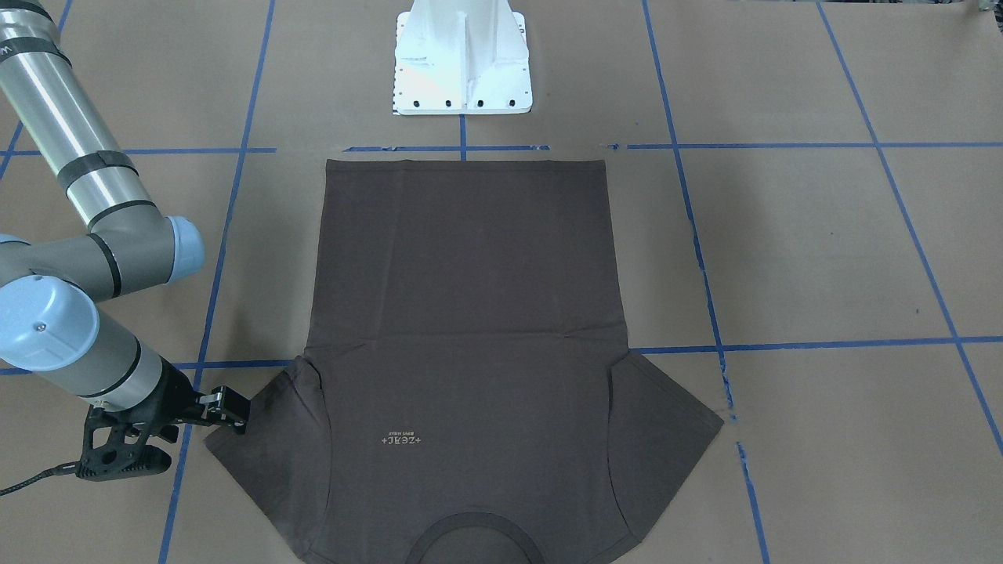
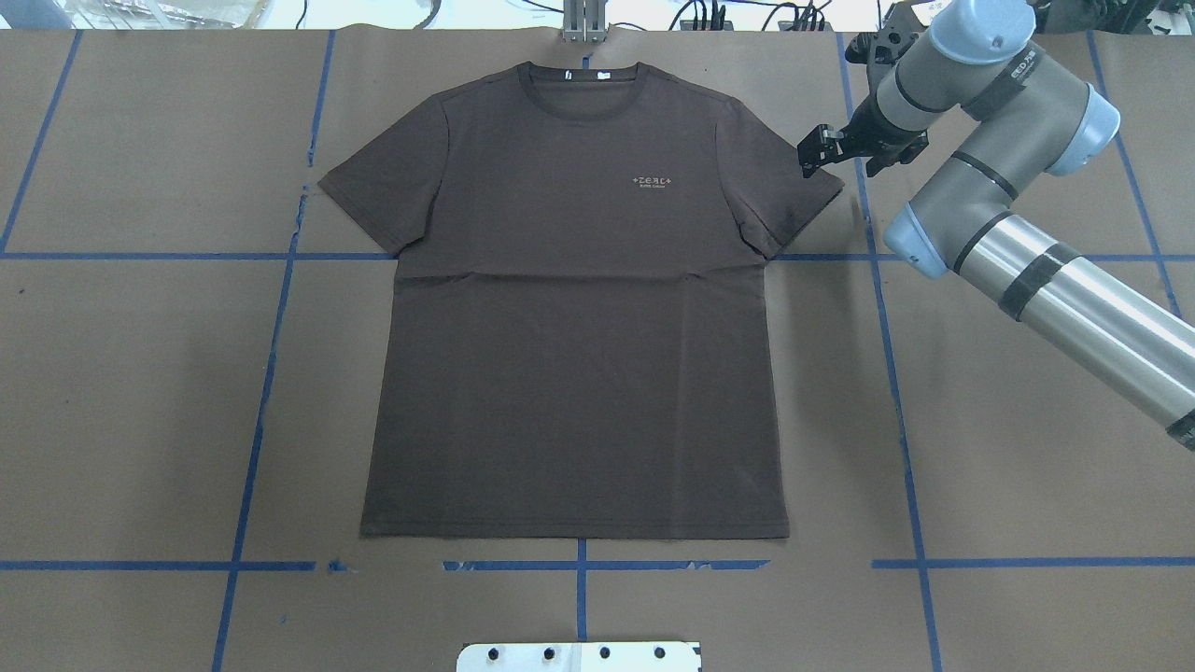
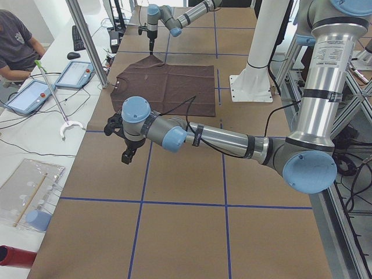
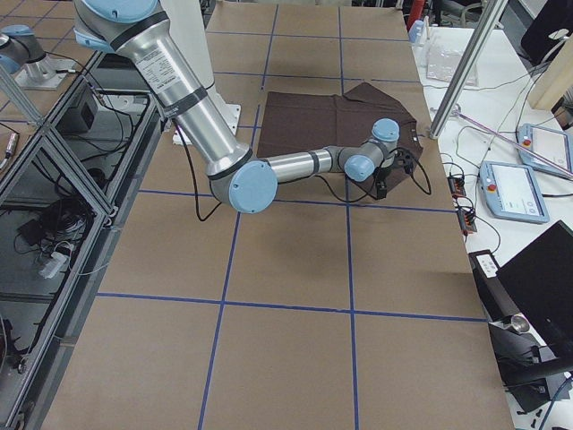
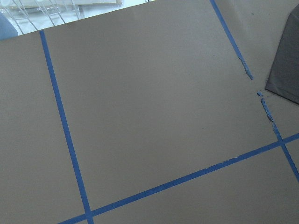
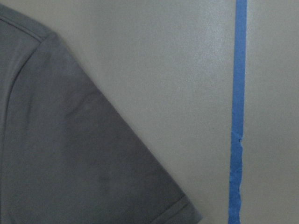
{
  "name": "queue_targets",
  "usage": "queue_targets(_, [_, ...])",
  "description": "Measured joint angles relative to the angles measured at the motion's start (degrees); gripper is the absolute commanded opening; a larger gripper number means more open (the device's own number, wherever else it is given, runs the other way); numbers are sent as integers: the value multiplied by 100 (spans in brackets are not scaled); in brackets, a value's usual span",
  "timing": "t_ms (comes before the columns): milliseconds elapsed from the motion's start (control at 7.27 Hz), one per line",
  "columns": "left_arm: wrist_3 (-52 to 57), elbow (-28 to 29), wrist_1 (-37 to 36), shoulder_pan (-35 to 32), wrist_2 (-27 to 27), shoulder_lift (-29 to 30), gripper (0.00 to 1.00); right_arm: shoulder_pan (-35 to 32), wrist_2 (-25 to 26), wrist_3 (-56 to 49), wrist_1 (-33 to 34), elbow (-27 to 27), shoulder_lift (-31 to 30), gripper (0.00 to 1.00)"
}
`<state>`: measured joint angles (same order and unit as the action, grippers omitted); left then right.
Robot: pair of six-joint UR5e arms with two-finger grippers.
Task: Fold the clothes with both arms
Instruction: 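Grasp the sleeve nearest the right gripper and fold it inward onto the shirt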
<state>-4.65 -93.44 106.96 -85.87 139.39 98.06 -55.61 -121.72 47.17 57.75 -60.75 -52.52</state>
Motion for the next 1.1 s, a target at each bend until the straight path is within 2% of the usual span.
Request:
queue_targets(275, [-6, -9, 1, 0, 0, 5, 100, 55, 73, -4, -10, 210, 67, 96])
queue_targets(412, [-5, -13, 1, 0, 0, 8, 100, 82, 112, -4, -8, 269, 81, 89])
queue_targets(550, [-7, -13, 1, 0, 0, 9, 100, 102, 130, 0, -4, 314, 95, 73])
queue_targets(825, [-15, -14, 1, 0, 0, 11, 100, 120, 139, 3, -1, 363, 117, 25])
queue_targets(962, [-17, -14, 1, 0, 0, 17, 100, 125, 138, -1, 0, 375, 135, 10])
queue_targets(1100, [-18, -5, 1, 0, 0, 31, 100, 128, 134, -12, 0, 383, 150, 1])
